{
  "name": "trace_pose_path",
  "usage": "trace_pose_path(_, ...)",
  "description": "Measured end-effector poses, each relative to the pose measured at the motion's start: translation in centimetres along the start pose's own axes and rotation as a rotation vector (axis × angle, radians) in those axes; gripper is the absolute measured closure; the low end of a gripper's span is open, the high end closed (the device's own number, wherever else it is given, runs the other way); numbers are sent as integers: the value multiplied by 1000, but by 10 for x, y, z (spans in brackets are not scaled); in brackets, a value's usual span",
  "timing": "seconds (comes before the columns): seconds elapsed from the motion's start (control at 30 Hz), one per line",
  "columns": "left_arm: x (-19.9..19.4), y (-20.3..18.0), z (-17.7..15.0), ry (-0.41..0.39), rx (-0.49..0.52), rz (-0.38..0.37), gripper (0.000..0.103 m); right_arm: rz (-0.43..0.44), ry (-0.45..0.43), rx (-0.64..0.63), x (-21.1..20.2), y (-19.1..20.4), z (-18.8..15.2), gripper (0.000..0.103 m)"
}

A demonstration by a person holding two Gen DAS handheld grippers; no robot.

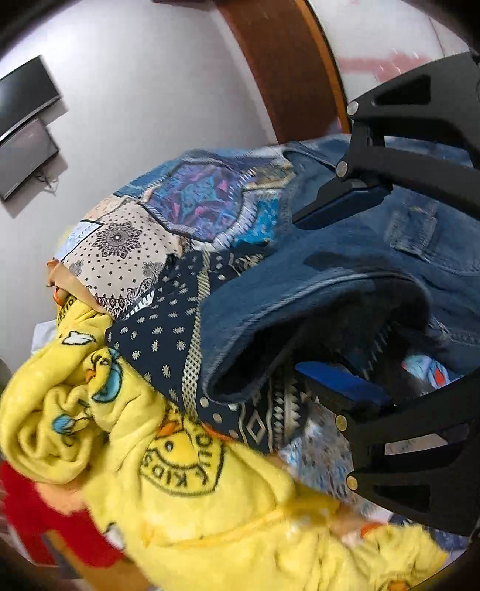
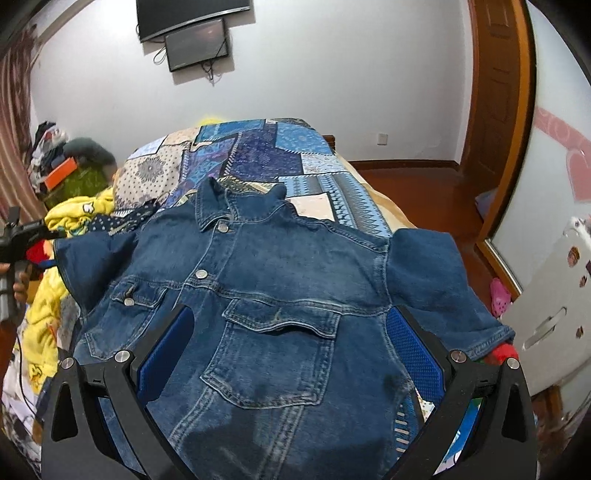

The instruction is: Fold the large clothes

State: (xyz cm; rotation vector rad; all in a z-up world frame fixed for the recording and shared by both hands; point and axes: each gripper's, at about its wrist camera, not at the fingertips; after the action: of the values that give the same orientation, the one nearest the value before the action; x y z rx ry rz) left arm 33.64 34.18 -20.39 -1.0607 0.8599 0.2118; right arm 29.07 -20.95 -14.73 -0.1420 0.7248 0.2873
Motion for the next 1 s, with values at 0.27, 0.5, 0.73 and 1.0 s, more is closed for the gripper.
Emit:
trace_pose_path(0.27,14,-10,24,-42,34,-13,33,-6,32,-26,13,10,2,0)
trace_pose_path(0.5,39,-10,40,-50,57,85,90,-1,30,-30,12,11,4,0)
trace_pose_path(0.73,4,-92,3,-193,355,138,101,5,20,-6,8,2,6,0)
trace_pose_path(1.0,-32,-210,-93,-233,667,-18,101,3,-9,10,-1,-11,7,0)
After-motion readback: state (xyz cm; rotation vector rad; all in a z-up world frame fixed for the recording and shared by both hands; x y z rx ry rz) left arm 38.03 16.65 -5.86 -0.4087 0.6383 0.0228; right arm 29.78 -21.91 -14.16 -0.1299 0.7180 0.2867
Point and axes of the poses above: each gripper's, at about its wrist camera, not at the fingertips, and x roughly the way its jaws point, y to its left, z to its top, and after that the axes turned 10 degrees about -x, right-handed
